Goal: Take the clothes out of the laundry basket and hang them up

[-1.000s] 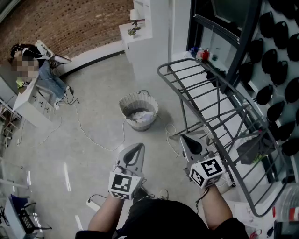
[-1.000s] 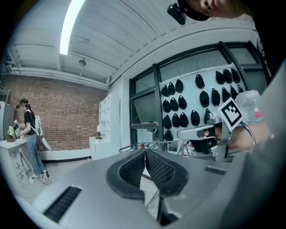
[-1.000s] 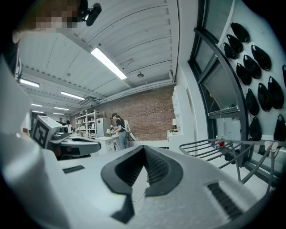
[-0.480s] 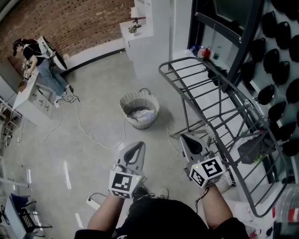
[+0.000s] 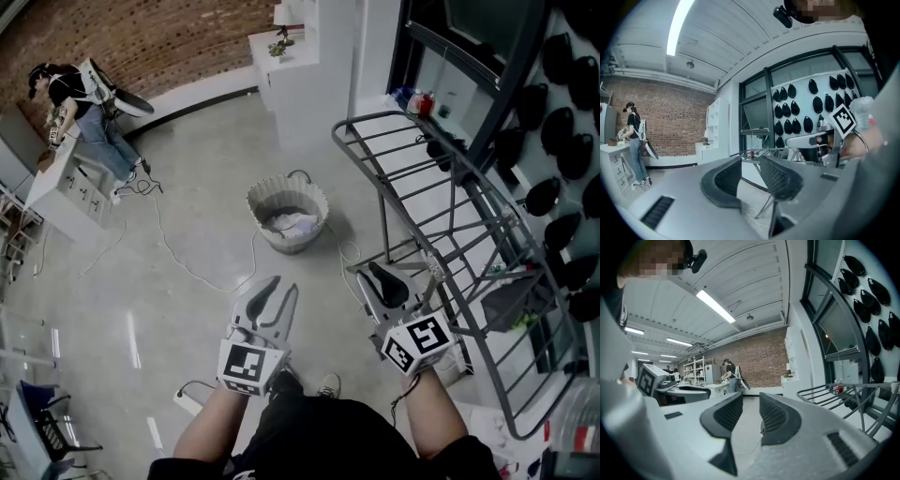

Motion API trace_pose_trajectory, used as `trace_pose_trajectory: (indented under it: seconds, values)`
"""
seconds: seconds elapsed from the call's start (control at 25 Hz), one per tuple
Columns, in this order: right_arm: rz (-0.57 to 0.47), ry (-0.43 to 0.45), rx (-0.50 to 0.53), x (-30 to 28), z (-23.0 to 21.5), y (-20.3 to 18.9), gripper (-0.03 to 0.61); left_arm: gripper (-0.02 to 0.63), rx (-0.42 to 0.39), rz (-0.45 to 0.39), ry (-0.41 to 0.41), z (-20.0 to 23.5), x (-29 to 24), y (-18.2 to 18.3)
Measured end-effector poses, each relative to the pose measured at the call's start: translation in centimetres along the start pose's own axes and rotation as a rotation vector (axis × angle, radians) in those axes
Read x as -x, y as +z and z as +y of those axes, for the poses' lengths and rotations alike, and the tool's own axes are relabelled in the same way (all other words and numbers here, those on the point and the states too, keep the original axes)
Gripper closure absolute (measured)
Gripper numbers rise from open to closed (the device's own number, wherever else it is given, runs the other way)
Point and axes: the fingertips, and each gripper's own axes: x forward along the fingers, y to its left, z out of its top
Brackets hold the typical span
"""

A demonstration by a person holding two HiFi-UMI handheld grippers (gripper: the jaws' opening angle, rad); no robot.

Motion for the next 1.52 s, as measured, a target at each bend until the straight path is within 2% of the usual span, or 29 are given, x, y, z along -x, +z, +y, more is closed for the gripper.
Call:
trace_pose_trajectory:
  seconds: [0.08,0.36,0.48,0.68,0.96,1.16,1.52]
  values:
    - [0.006,0.002,0.0,-0.9,0.4,-0.1,0.443,0.459,0.008,0.001,-0.007,0.8,0.0,-0.3]
    - [0.024,0.011,0.009,-5.1,1.7,-0.1,0.369,0.391,0.035,-0.011,0.007,5.2,-0.4,-1.1]
    - [0.033,0.012,0.012,-7.1,2.4,-0.2,0.354,0.383,0.052,0.003,0.007,7.3,-0.3,-1.3]
    - [0.042,0.011,0.012,-11.0,3.5,-0.1,0.342,0.377,0.037,-0.024,0.013,11.6,-0.7,-1.9]
    - [0.045,0.005,0.008,-16.9,4.9,-0.3,0.342,0.374,0.048,-0.007,0.0,17.2,-1.3,-2.4]
    - [0.035,-0.002,0.006,-21.0,6.3,-0.2,0.342,0.373,0.037,-0.025,-0.003,21.7,-1.2,-2.9]
    - [0.038,0.016,0.027,-24.8,7.4,0.7,0.341,0.371,0.041,-0.033,0.011,25.5,-1.3,-2.7]
